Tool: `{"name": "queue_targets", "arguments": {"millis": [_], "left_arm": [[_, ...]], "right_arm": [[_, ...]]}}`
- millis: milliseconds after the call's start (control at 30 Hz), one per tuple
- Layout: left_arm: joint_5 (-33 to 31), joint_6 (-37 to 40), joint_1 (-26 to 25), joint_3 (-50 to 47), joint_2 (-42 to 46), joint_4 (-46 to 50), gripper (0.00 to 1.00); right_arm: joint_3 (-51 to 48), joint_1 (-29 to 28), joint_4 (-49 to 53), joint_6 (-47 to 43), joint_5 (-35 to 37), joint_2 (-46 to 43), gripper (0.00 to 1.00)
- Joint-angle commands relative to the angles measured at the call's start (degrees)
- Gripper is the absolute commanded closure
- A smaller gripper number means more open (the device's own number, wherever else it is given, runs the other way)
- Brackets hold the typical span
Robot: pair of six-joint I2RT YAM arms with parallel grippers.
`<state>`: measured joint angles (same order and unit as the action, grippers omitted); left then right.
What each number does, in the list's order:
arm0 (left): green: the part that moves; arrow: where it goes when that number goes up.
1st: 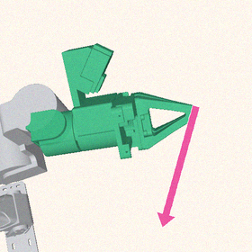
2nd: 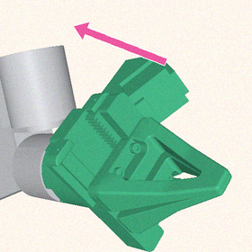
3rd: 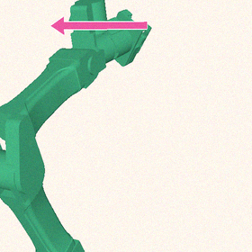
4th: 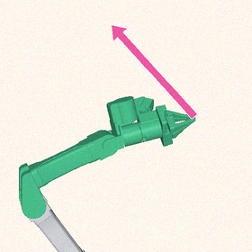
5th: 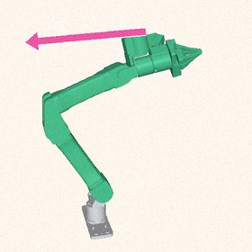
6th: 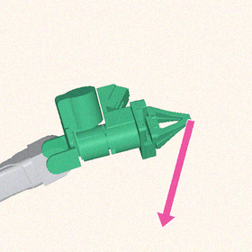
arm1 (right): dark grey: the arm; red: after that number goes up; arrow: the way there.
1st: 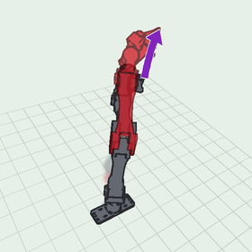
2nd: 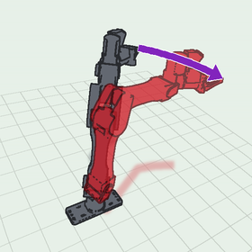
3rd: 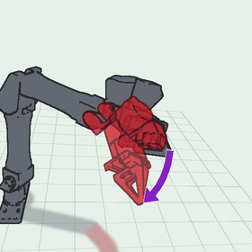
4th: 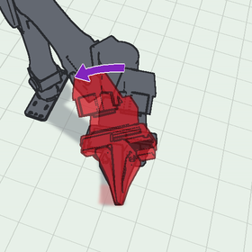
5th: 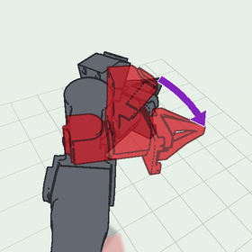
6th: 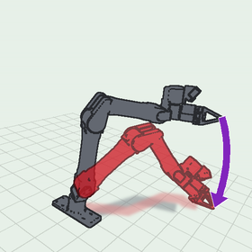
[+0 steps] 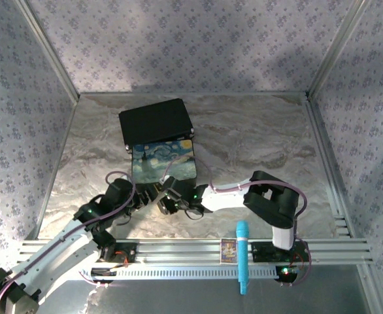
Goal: Unlock a padlock with a key
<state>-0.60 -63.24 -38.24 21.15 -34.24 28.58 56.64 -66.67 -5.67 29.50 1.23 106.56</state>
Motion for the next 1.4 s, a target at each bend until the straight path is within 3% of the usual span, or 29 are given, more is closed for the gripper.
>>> {"name": "queue_targets", "arguments": {"millis": [0,233,367,533,700,833,1000,1100,1267,1367], "left_arm": [[0.6,0.82,0.36,-0.56,-0.13,-0.56,0.0],[-0.06,0.96,0.36,0.18,-0.3,-0.04,0.0],[-1.61,6.36,0.36,2.16,-1.04,-0.39,0.0],[-8.61,21.58,-1.24,10.92,-6.4,2.87,0.0],[-20.16,37.99,-8.25,19.84,-14.73,5.28,0.0],[-24.85,52.75,-12.14,24.18,-25.24,3.65,0.0],[-25.28,59.28,-11.92,31.18,-38.69,7.76,0.07],[-26.64,64.24,-12.99,32.29,-42.9,8.58,0.18],[-28.52,64.89,-13.64,32.39,-46.96,9.89,0.32],[-29.98,64.79,-14.67,31.99,-49.58,9.98,0.35]], "right_arm": [[-1.9,-0.15,-1.73,1.63,0.6,0.58,0.64],[-10.11,2.12,-12.47,7.84,-3.55,-1.84,0.8],[-15.44,3.49,-19.67,11.08,-4.92,-3.88,0.89],[-20.57,5.9,-28.12,14.68,-8.08,-4.1,0.93],[-24.11,7.08,-34.94,17.8,-8.57,-3.91,0.95],[-26.65,6.87,-42.12,20.71,-8.07,-3.28,0.96],[-27.58,6.46,-43.88,21.27,-5.31,-3.83,0.96],[-28.25,6.89,-48.43,23.24,-4.94,-1.8,0.96],[-29.74,6.63,-54.98,26.13,-2.31,-0.17,0.97],[-29.22,5.96,-54.13,25.71,-0.95,-1.1,0.98]]}}
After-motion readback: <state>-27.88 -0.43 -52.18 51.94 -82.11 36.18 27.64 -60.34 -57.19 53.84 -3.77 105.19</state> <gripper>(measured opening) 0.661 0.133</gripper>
